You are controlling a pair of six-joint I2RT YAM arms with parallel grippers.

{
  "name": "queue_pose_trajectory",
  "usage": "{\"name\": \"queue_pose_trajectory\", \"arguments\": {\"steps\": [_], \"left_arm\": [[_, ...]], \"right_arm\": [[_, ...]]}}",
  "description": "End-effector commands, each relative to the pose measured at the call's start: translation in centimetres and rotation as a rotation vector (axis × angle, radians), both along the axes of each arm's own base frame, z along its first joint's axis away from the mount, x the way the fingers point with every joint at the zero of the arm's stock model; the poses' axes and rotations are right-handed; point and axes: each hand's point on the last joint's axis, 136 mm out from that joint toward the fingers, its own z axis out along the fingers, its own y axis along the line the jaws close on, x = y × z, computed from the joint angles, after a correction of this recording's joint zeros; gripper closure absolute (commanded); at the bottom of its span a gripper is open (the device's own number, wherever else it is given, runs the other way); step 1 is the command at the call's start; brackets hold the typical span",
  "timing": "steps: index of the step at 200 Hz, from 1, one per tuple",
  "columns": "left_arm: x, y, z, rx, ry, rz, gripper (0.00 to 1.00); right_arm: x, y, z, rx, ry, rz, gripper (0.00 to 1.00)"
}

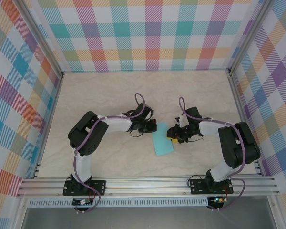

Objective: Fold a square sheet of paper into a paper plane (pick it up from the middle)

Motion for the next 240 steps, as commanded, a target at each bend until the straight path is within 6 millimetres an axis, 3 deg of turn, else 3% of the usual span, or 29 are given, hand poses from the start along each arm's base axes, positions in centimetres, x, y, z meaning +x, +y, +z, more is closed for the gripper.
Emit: {"name": "queue_pose_trajectory", "arguments": {"steps": [1,43,74,94,121,151,208,240], "left_arm": [[-0.7,0.5,1.7,-0.011,-0.003,-0.023,0.94],[-1.2,1.5,6.9,-0.015,-0.130,-0.013,0.73],[-4.6,1.3,9.2,0.078,-0.273,-0.058,0.54],[-7.3,0.6,9.2,0.220,-0.375,-0.103,0.47],[-10.9,-1.9,8.5,0.352,-0.478,-0.200,0.40],[-13.3,-4.2,7.3,0.494,-0.573,-0.279,0.38],[-13.8,-5.9,5.4,0.640,-0.646,-0.300,0.36],[-13.5,-5.9,5.3,0.652,-0.656,-0.280,0.48]], "right_arm": [[0.0,0.5,0.1,0.032,0.014,0.006,0.72],[0.4,1.0,0.6,0.077,0.036,-0.034,0.89],[0.6,1.0,0.6,0.077,0.061,-0.060,0.91],[0.5,1.0,0.4,0.066,0.072,-0.058,0.90],[0.5,1.0,0.5,0.062,0.078,-0.053,0.90],[0.6,1.0,0.5,0.061,0.084,-0.050,0.90],[0.6,1.0,0.4,0.052,0.088,-0.050,0.89],[0.5,0.8,0.3,0.045,0.089,-0.050,0.88]]}}
